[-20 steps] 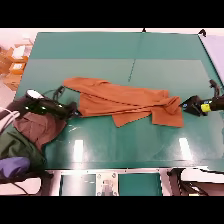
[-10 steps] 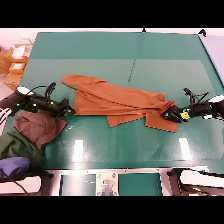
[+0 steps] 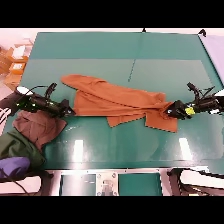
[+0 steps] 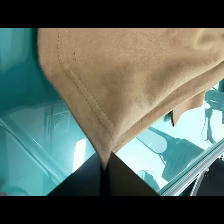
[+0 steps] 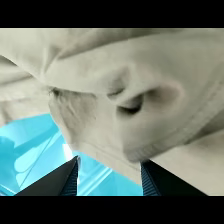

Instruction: Fold the shirts.

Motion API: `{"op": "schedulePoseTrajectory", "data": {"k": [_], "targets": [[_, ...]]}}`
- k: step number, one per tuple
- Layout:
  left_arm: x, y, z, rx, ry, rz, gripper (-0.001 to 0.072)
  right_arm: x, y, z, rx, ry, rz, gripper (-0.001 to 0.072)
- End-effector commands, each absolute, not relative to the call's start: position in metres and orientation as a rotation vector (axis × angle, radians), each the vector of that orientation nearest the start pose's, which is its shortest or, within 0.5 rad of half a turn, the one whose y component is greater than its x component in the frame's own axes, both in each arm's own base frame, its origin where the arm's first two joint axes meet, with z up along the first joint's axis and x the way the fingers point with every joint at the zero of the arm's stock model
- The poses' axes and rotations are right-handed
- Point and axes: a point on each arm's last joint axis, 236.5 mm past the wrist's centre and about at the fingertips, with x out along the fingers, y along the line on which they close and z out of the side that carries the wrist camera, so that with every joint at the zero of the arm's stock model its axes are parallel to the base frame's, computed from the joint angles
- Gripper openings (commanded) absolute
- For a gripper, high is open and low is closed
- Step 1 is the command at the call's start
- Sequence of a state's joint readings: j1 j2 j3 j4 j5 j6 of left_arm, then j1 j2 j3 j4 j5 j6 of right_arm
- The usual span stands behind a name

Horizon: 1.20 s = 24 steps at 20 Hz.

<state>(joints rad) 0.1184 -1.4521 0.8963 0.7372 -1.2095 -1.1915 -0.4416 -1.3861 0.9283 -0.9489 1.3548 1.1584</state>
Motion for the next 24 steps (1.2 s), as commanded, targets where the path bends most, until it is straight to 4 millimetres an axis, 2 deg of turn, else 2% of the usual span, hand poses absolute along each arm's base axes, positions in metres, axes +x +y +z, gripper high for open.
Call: {"op": "schedulePoseTrajectory", "data": {"k": [1,4,6,7,8,9,12,15,16,17,18,19,21,22,23,24], "targets": [[0.328,-0.126,-0.063,-0.691,1.477,-0.508,0.0027,0.31,0.002,-0.06,0.665,1.471,0.281,0.0431],[0.328,-0.126,-0.063,-0.692,1.477,-0.509,0.0026,0.321,0.01,-0.074,0.623,1.464,0.276,0.0418],[0.328,-0.126,-0.063,-0.691,1.477,-0.509,0.0027,0.334,0.006,-0.08,0.608,1.424,0.229,0.0339],[0.328,-0.126,-0.063,-0.688,1.476,-0.512,0.0027,0.337,0.003,-0.081,0.605,1.416,0.207,0.0248],[0.328,-0.126,-0.063,-0.679,1.472,-0.52,0.0026,0.336,-0.001,-0.082,0.602,1.424,0.185,0.0121],[0.328,-0.126,-0.062,-0.677,1.47,-0.521,0.0027,0.334,-0.005,-0.082,0.587,1.431,0.164,0.004],[0.335,-0.125,-0.051,-0.661,1.429,-0.529,0.0026,0.338,-0.025,-0.056,0.501,1.352,0.083,0.0017],[0.348,-0.124,-0.013,-0.611,1.325,-0.552,0.0026,0.35,-0.041,0.001,0.449,1.155,0.003,0.0015],[0.352,-0.126,0.009,-0.59,1.271,-0.572,0.0026,0.355,-0.039,0.028,0.459,1.081,0.006,0.0015],[0.358,-0.128,0.042,-0.564,1.192,-0.602,0.0026,0.36,-0.037,0.06,0.458,0.998,0.012,0.0015],[0.366,-0.129,0.08,-0.53,1.095,-0.622,0.0026,0.367,-0.04,0.105,0.446,0.886,0.009,0.0015],[0.372,-0.128,0.129,-0.481,0.974,-0.631,0.0026,0.371,-0.045,0.154,0.431,0.768,0.0,0.0015],[0.374,-0.127,0.238,-0.374,0.706,-0.644,0.0026,0.367,-0.053,0.275,0.394,0.496,-0.011,0.0015],[0.366,-0.127,0.303,-0.325,0.546,-0.642,0.0026,0.356,-0.054,0.337,0.362,0.358,-0.014,0.0016],[0.352,-0.126,0.365,-0.267,0.386,-0.64,0.0026,0.341,-0.055,0.389,0.33,0.245,-0.027,0.0016],[0.328,-0.126,0.428,-0.209,0.215,-0.636,0.0026,0.323,-0.054,0.438,0.285,0.134,-0.041,0.0016]]}}
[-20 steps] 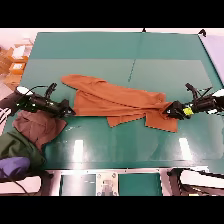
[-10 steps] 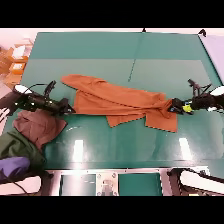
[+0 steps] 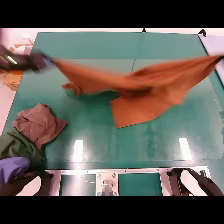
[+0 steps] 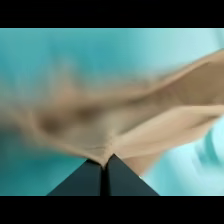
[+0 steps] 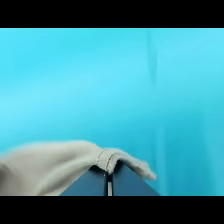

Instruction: Fold the shirts.

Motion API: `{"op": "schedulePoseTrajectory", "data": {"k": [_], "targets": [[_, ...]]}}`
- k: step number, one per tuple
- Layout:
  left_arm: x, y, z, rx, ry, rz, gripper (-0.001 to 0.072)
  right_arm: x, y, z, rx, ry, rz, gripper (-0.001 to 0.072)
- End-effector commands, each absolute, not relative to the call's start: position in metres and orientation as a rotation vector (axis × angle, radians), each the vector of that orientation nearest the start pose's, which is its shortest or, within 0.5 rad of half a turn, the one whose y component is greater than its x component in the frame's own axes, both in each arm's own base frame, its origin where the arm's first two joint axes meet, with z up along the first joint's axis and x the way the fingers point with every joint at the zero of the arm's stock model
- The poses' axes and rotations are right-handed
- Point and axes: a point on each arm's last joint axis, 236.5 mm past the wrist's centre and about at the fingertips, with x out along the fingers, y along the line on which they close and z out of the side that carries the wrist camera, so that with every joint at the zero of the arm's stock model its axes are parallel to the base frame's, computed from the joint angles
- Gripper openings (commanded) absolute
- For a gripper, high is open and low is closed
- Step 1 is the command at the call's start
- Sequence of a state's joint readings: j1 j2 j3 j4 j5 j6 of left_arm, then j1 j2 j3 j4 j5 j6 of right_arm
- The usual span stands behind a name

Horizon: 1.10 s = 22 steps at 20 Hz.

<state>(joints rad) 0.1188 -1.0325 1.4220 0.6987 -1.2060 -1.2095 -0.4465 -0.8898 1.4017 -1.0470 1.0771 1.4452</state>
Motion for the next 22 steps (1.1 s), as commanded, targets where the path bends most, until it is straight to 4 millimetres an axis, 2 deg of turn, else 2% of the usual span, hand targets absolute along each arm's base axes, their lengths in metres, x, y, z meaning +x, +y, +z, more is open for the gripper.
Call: {"op": "schedulePoseTrajectory", "data": {"k": [1,2,3,4,6,7,9,11,12,14,16,20,22], "targets": [[0.298,-0.128,0.484,-0.157,0.061,-0.633,0.0026,0.304,-0.051,0.476,0.255,0.045,-0.054,0.0016],[0.266,-0.13,0.525,-0.11,-0.057,-0.636,0.0026,0.284,-0.046,0.51,0.218,-0.037,-0.067,0.0016],[0.234,-0.134,0.559,-0.073,-0.151,-0.642,0.0026,0.267,-0.041,0.535,0.18,-0.1,-0.079,0.0016],[0.207,-0.137,0.581,-0.036,-0.219,-0.644,0.0026,0.251,-0.036,0.556,0.145,-0.155,-0.092,0.0016],[0.18,-0.136,0.601,-0.009,-0.285,-0.621,0.0026,0.221,-0.028,0.583,0.085,-0.241,-0.129,0.0016],[0.178,-0.132,0.601,-0.013,-0.28,-0.599,0.0026,0.21,-0.025,0.589,0.069,-0.27,-0.142,0.0016],[0.197,-0.121,0.577,-0.027,-0.172,-0.54,0.0026,0.194,-0.024,0.595,0.038,-0.296,-0.179,0.0016],[0.228,-0.104,0.546,-0.057,-0.054,-0.468,0.0026,0.194,-0.028,0.59,0.038,-0.28,-0.197,0.0016],[0.247,-0.097,0.528,-0.071,-0.001,-0.442,0.0026,0.203,-0.033,0.58,0.078,-0.25,-0.194,0.0017],[0.29,-0.089,0.481,-0.115,0.128,-0.422,0.0026,0.236,-0.046,0.541,0.165,-0.142,-0.17,0.0017],[0.342,-0.083,0.421,-0.156,0.278,-0.416,0.0026,0.286,-0.059,0.478,0.296,0.015,-0.111,0.0016],[0.451,-0.089,0.296,-0.279,0.522,-0.492,0.0026,0.386,-0.088,0.318,0.552,0.272,-0.044,0.0017],[0.503,-0.105,0.23,-0.36,0.612,-0.543,0.0026,0.43,-0.095,0.232,0.626,0.39,-0.069,0.0017]]}}
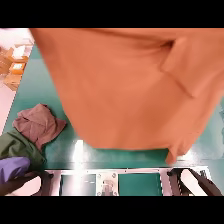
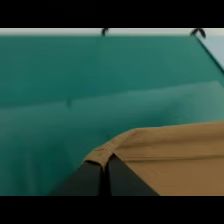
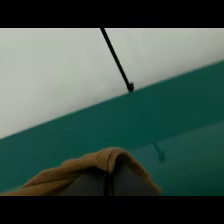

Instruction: Fold the shirts.

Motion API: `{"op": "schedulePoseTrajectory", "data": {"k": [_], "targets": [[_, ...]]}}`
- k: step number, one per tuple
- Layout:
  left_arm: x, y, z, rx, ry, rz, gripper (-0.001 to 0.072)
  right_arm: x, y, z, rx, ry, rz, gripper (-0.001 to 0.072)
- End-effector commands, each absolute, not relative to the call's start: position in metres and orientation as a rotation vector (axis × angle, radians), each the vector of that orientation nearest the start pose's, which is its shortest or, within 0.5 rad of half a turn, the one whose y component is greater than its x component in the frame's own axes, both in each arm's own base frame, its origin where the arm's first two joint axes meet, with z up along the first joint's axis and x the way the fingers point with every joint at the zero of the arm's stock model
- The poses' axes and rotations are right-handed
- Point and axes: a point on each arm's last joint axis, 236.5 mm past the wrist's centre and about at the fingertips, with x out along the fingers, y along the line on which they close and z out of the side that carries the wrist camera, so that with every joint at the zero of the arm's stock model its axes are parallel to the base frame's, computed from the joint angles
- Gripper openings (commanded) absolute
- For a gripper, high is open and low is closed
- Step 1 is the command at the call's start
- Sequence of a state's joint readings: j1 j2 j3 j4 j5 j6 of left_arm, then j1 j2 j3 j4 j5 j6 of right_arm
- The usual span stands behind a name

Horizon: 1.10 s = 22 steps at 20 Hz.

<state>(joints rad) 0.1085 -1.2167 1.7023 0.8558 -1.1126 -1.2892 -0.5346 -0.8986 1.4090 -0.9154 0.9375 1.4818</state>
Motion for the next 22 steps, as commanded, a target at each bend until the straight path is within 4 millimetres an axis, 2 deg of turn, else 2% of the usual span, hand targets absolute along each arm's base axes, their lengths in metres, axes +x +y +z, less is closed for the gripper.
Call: {"op": "schedulePoseTrajectory", "data": {"k": [1,3,5,6,8,10,13,16,19,22], "targets": [[0.525,-0.116,0.192,-0.383,0.657,-0.552,0.0027,0.452,-0.093,0.188,0.655,0.462,-0.074,0.0017],[0.556,-0.139,0.118,-0.4,0.745,-0.551,0.0027,0.489,-0.094,0.114,0.691,0.583,-0.093,0.0017],[0.572,-0.154,0.058,-0.417,0.813,-0.531,0.0027,0.516,-0.098,0.055,0.762,0.684,-0.103,0.0017],[0.578,-0.157,0.036,-0.425,0.834,-0.516,0.0027,0.527,-0.1,0.035,0.8,0.721,-0.099,0.0017],[0.586,-0.154,0.009,-0.438,0.856,-0.484,0.0027,0.542,-0.101,0.008,0.84,0.792,-0.071,0.0017],[0.586,-0.151,-0.006,-0.437,0.879,-0.475,0.0026,0.554,-0.104,-0.001,0.846,0.835,-0.037,0.0016],[0.58,-0.153,-0.011,-0.426,0.91,-0.491,0.0026,0.558,-0.114,0.007,0.843,0.854,-0.005,0.0016],[0.551,-0.153,-0.031,-0.353,1.043,-0.529,0.0026,0.539,-0.142,0.014,0.827,0.894,-0.014,0.0015],[0.524,-0.14,-0.052,-0.293,1.189,-0.497,0.0026,0.512,-0.165,0.005,0.817,0.969,-0.043,0.0015],[0.508,-0.143,-0.056,-0.294,1.259,-0.519,0.0027,0.498,-0.174,-0.008,0.743,1.031,-0.066,0.0015]]}}
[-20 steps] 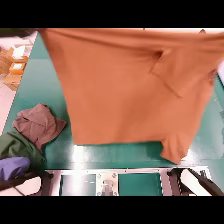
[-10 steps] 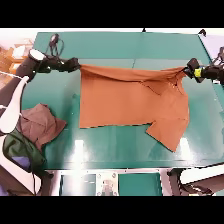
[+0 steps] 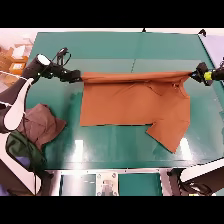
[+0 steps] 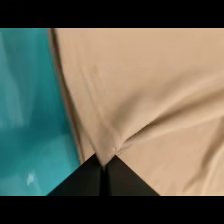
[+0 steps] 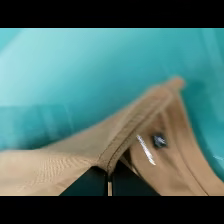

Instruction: Fold the shirts.

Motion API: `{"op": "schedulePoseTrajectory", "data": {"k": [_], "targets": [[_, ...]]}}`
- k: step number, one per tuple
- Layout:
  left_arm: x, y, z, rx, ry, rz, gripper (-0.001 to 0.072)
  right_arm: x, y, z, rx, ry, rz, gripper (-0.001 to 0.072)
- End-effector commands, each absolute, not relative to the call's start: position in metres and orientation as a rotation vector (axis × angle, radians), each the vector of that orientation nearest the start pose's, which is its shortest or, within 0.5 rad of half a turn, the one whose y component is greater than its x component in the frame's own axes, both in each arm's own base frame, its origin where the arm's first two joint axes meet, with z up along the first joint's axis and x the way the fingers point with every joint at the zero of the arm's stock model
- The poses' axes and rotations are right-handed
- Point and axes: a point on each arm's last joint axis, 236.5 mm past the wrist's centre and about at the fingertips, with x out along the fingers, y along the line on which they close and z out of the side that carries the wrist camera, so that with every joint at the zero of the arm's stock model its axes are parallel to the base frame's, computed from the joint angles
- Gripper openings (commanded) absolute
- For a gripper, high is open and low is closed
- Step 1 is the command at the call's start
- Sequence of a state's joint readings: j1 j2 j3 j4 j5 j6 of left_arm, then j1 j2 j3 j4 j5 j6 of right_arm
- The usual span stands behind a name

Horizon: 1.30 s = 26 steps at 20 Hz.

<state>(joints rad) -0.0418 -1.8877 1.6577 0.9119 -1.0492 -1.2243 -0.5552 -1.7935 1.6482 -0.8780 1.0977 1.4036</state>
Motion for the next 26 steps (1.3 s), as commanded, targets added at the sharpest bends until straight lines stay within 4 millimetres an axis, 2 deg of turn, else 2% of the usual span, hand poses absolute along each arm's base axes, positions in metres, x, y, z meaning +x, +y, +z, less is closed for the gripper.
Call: {"op": "schedulePoseTrajectory", "data": {"k": [1,3,7,10,12,17,19,21,22,23,24,26], "targets": [[0.505,-0.143,-0.056,-0.297,1.268,-0.522,0.0026,0.497,-0.172,-0.009,0.728,1.036,-0.055,0.0016],[0.504,-0.145,-0.055,-0.309,1.275,-0.523,0.0026,0.497,-0.169,-0.012,0.728,1.043,-0.051,0.0016],[0.498,-0.164,-0.056,-0.289,1.283,-0.555,0.0027,0.494,-0.166,-0.018,0.703,1.071,-0.037,0.0016],[0.48,-0.169,-0.064,-0.238,1.353,-0.582,0.0027,0.465,-0.174,-0.049,0.653,1.225,-0.088,0.0016],[0.475,-0.164,-0.071,-0.211,1.384,-0.572,0.0026,0.456,-0.175,-0.062,0.646,1.273,-0.093,0.0016],[0.459,-0.155,-0.083,-0.179,1.459,-0.555,0.0026,0.456,-0.17,-0.08,0.659,1.308,-0.084,0.0017],[0.46,-0.155,-0.083,-0.181,1.456,-0.555,0.0027,0.457,-0.164,-0.087,0.658,1.324,-0.074,0.0017],[0.459,-0.161,-0.08,-0.213,1.452,-0.569,0.0028,0.458,-0.161,-0.085,0.655,1.325,-0.067,0.003],[0.457,-0.163,-0.077,-0.224,1.463,-0.574,0.0103,0.457,-0.16,-0.08,0.652,1.335,-0.056,0.0143],[0.452,-0.163,-0.072,-0.228,1.49,-0.579,0.0431,0.454,-0.159,-0.073,0.655,1.351,-0.044,0.0268],[0.446,-0.162,-0.066,-0.232,1.522,-0.583,0.0554,0.45,-0.158,-0.065,0.666,1.368,-0.038,0.0312],[0.428,-0.161,-0.054,-0.23,1.595,-0.609,0.0554,0.44,-0.161,-0.046,0.707,1.381,-0.057,0.0311]]}}
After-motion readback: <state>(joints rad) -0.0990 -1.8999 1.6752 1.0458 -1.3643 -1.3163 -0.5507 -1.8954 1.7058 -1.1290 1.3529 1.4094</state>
